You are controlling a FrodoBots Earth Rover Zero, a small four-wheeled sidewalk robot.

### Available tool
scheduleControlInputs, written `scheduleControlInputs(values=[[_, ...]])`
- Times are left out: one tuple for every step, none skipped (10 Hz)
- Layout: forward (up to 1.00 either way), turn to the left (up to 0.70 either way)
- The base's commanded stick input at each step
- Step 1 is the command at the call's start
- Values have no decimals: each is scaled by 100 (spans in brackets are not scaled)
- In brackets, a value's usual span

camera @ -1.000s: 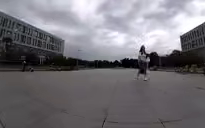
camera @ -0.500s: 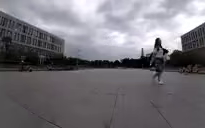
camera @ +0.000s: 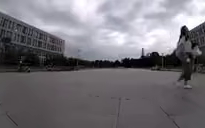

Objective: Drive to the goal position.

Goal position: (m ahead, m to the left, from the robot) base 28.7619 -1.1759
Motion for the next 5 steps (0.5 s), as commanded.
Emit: scheduleControlInputs(values=[[70,0],[70,0],[70,0],[70,0],[70,0]])
